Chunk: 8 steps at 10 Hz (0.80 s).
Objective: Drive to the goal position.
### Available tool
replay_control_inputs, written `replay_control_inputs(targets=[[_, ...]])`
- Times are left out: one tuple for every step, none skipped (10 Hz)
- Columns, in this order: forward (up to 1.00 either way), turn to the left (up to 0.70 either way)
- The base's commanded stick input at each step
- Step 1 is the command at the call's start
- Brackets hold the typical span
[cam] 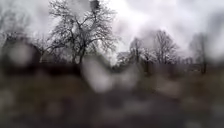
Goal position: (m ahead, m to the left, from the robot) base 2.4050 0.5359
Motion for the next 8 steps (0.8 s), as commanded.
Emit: replay_control_inputs(targets=[[1.0,0.0],[1.0,0.0],[1.0,0.0],[1.0,0.0],[1.0,0.0],[1.0,0.0],[1.0,0.0],[1.0,0.0]])
